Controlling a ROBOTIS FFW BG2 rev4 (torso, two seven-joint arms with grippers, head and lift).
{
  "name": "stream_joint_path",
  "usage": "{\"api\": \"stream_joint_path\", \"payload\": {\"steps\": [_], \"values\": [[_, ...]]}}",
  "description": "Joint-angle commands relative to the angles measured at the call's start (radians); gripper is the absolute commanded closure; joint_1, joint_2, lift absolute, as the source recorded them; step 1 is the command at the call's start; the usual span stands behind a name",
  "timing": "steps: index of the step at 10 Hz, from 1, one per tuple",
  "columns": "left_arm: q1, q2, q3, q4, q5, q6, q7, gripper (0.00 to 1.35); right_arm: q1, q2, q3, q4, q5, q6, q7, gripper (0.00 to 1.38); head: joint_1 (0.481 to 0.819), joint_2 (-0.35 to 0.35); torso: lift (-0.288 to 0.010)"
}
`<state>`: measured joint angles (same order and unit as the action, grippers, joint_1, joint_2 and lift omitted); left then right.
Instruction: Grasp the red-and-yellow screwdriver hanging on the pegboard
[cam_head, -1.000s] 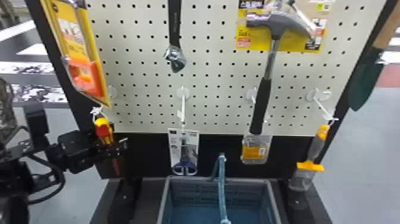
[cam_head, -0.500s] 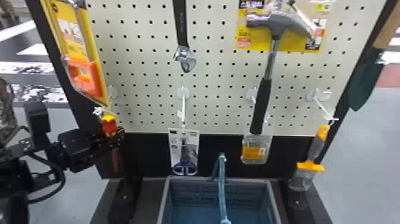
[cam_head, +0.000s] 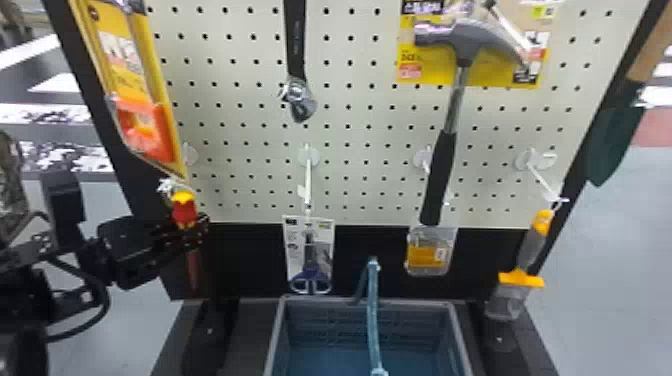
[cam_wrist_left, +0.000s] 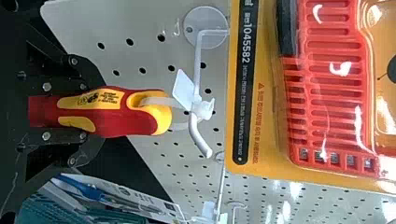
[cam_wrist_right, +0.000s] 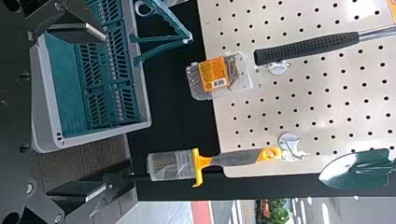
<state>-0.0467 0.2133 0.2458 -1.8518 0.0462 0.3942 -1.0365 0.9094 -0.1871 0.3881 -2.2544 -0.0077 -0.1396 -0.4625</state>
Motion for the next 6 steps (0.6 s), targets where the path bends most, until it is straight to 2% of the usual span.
{"api": "stream_joint_path", "payload": {"steps": [1, 6], "values": [[0.0, -0.002, 0.001, -0.003, 0.0, 0.0, 0.001, 1.16, 0.0, 0.0, 0.0, 0.0, 0.0, 0.0, -0.001, 0.18, 0.549, 0.0, -0.1], [0.006, -0.003, 0.004, -0.005, 0.0, 0.0, 0.003, 1.16, 0.002, 0.0, 0.0, 0.0, 0.0, 0.0, -0.001, 0.18, 0.549, 0.0, -0.1]]}}
